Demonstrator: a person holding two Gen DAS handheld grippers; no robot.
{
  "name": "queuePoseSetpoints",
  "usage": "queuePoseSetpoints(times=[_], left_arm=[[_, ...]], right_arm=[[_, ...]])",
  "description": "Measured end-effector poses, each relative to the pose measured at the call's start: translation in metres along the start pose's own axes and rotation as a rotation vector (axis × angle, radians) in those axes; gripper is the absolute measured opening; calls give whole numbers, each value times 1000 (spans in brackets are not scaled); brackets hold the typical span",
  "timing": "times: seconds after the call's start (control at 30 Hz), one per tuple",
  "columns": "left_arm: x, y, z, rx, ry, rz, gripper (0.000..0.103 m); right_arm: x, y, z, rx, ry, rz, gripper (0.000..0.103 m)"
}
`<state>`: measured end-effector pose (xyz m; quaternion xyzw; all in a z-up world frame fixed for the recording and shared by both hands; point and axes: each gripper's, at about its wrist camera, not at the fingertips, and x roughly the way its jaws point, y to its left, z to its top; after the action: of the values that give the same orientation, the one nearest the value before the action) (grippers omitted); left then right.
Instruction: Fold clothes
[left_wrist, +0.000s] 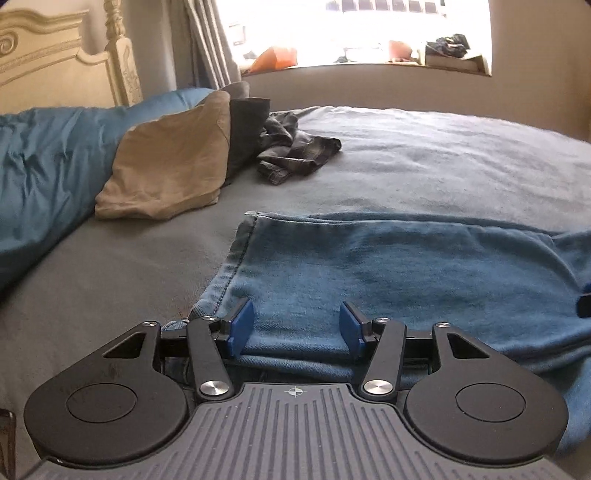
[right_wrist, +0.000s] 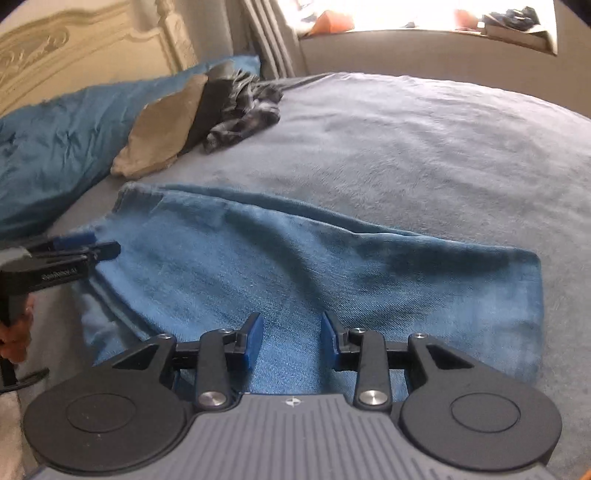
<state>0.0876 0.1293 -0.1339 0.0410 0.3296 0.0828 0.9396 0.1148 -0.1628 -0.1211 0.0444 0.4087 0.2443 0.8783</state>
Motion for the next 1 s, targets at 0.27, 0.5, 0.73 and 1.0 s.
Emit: queuePoseSetpoints(times=[0.27, 0.5, 0.73, 1.0], left_arm=[[0, -3, -1, -26, 3, 25, 52], [1, -5, 0, -20, 2, 31, 52], [0, -4, -1, -17, -2, 27, 52], [2, -6, -1, -10, -9, 30, 52]], right_arm=[[-48, -45, -39, 103, -78, -98, 35], [-82, -66, -54, 126, -68, -128, 36], [-87, -71, -40, 99, -107, -145, 34], [-79, -64, -25, 26, -117, -124, 14]])
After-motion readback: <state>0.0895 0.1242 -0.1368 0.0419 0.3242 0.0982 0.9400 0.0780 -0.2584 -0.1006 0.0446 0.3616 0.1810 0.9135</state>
